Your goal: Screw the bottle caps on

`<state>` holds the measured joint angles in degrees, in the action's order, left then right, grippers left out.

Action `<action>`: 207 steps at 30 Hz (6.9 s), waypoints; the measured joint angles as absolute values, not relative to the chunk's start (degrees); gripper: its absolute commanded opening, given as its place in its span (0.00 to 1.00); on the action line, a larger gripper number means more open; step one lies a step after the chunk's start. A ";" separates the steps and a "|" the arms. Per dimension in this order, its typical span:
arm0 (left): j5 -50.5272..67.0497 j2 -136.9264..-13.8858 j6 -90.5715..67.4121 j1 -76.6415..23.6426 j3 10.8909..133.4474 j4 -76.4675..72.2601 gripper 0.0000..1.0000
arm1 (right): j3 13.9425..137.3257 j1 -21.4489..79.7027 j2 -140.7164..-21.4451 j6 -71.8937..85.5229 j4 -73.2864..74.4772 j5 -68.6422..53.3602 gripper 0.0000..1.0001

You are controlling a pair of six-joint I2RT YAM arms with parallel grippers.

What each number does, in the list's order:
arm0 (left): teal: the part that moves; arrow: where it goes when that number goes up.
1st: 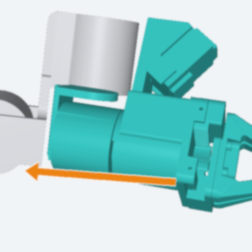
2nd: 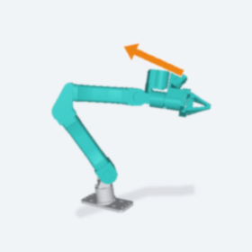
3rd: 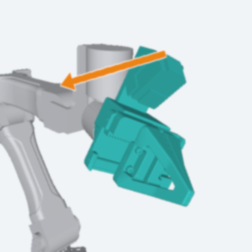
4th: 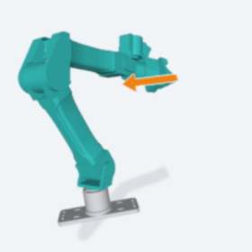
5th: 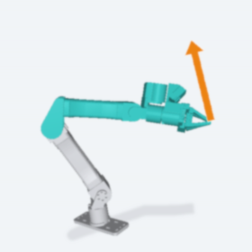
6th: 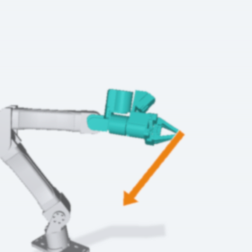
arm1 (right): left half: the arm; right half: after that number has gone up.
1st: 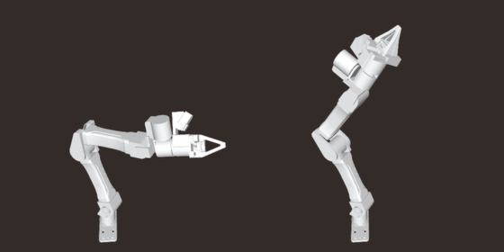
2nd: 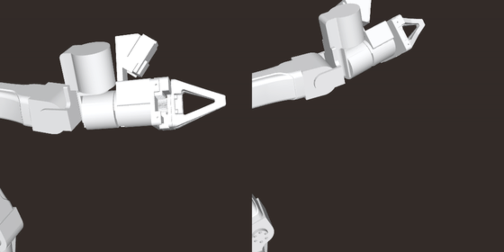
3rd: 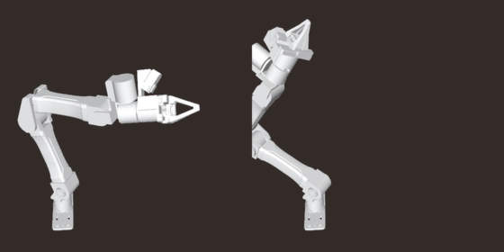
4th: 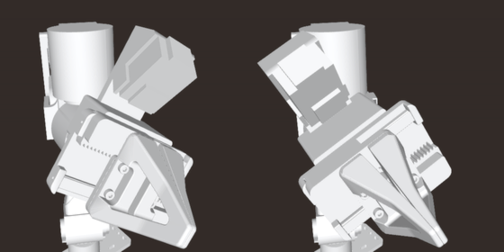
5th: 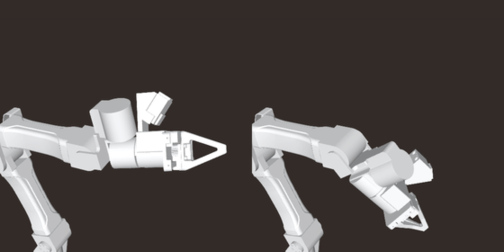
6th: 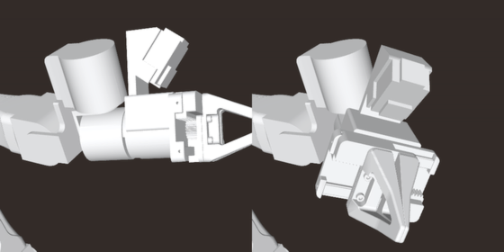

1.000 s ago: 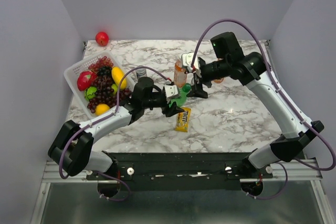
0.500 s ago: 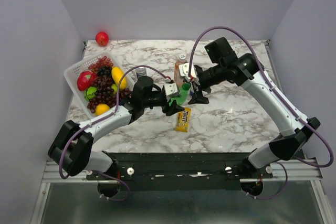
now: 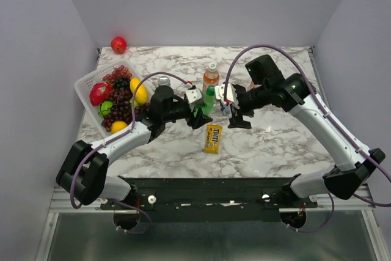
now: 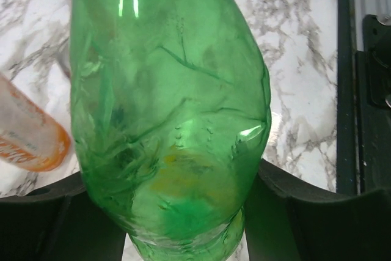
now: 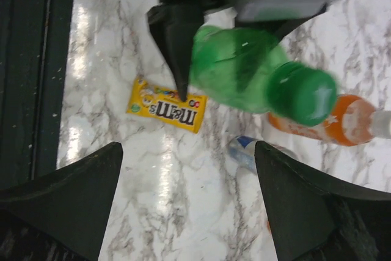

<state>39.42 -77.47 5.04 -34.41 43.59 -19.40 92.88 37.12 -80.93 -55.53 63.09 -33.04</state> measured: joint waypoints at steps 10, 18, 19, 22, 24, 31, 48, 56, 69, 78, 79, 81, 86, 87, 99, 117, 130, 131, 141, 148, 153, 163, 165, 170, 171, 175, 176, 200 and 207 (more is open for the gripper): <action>38.76 -77.49 8.84 -33.41 43.79 -17.26 0.00 | 100.55 32.18 -81.54 -44.62 67.02 -35.33 0.93; 41.47 -77.67 15.75 -35.40 47.42 -9.50 0.00 | 107.77 31.59 -87.96 -47.81 64.45 -41.93 0.96; 41.63 -77.67 16.12 -35.53 47.75 -9.23 0.00 | 107.74 32.14 -88.60 -48.62 64.49 -42.63 0.96; 42.04 -77.67 16.97 -35.92 48.34 -7.97 0.00 | 106.87 34.06 -89.56 -50.85 64.51 -44.14 0.96; 42.19 -77.67 17.37 -36.03 48.34 -7.09 0.00 | 105.86 35.03 -89.56 -52.01 64.75 -44.53 0.96; 42.06 -77.65 14.04 -36.03 48.34 -7.79 0.00 | 103.18 35.94 -89.10 -54.81 65.41 -44.60 0.96; 40.12 -77.69 2.39 -34.44 47.07 -15.22 0.00 | 93.56 35.18 -81.58 -53.47 61.34 -36.88 0.95; 38.30 -77.69 2.52 -32.80 47.07 -16.38 0.00 | 93.30 35.79 -80.05 -47.81 64.36 -34.76 0.94; 40.95 -77.67 11.09 -35.88 47.07 -8.88 0.00 | 104.55 35.46 -87.11 -45.25 57.76 -38.09 0.95; 40.93 -76.93 11.22 -35.86 47.09 -8.19 0.00 | 101.06 36.97 -87.05 -50.68 60.86 -41.63 0.94; 40.93 -76.93 11.09 -35.86 47.09 -8.40 0.00 | 100.57 36.97 -87.00 -50.85 60.99 -41.60 0.94; 40.91 -76.93 10.87 -35.86 47.09 -8.40 0.00 | 99.77 36.97 -86.98 -51.07 60.88 -41.50 0.94; 40.75 -76.93 9.87 -35.81 47.09 -8.86 0.00 | 96.79 36.95 -85.67 -51.03 59.13 -39.66 0.94; 40.75 -76.93 9.50 -35.77 47.09 -9.04 0.00 | 96.31 36.95 -85.27 -51.00 58.67 -39.16 0.94; 41.80 -76.95 7.88 -35.24 47.07 -12.64 0.00 | 87.96 36.38 -78.28 -50.48 54.13 -31.42 0.95; 42.85 -68.93 29.10 -34.37 46.87 3.01 0.00 | 95.42 32.25 -74.08 -58.81 60.82 -36.58 0.80; 40.42 -66.37 36.23 -36.12 46.04 6.50 0.00 | 87.50 34.79 -72.31 -70.57 61.93 -39.53 0.67; 40.40 -66.35 36.47 -36.14 46.04 6.55 0.00 | 87.50 34.98 -72.31 -70.59 61.60 -39.79 0.66; 39.57 -66.37 35.79 -36.14 46.06 5.89 0.00 | 85.25 37.28 -72.31 -70.76 60.05 -40.64 0.61; 39.40 -66.37 34.02 -36.36 46.06 4.73 0.00 | 85.21 37.54 -72.42 -70.43 59.05 -40.62 0.58; 39.40 -66.37 33.98 -36.40 46.06 4.23 0.00 | 84.18 37.56 -72.42 -70.08 57.10 -40.34 0.55; 39.00 -66.32 34.02 -36.40 46.06 4.12 0.00 | 83.77 37.56 -73.03 -68.10 54.92 -39.27 0.24; 38.28 -66.32 34.00 -36.51 46.02 4.08 0.00 | 84.20 37.56 -73.63 -66.48 54.87 -38.96 0.20; 30.39 -65.63 33.17 -38.04 42.65 -1.98 0.00 | 91.81 37.54 -80.29 -56.66 57.30 -38.72 0.11; 27.42 -65.56 32.97 -38.70 41.78 -3.79 0.00 | 94.65 37.50 -82.61 -53.71 58.54 -38.85 0.10; 17.17 -65.73 33.01 -39.66 40.45 -7.68 0.00 | 101.78 35.18 -89.89 -41.54 59.53 -40.49 0.00; 14.81 -65.93 33.26 -39.97 40.32 -8.47 0.00 | 102.21 33.91 -91.00 -37.41 58.78 -41.39 0.00; 19.11 -62.87 19.20 -40.12 41.32 -10.17 0.00 | 87.81 23.70 -79.48 -6.44 29.32 -53.08 0.71; 25.85 -64.90 11.40 -40.12 47.70 -10.26 0.00 | 86.41 24.16 -79.88 -0.19 12.49 -58.92 0.69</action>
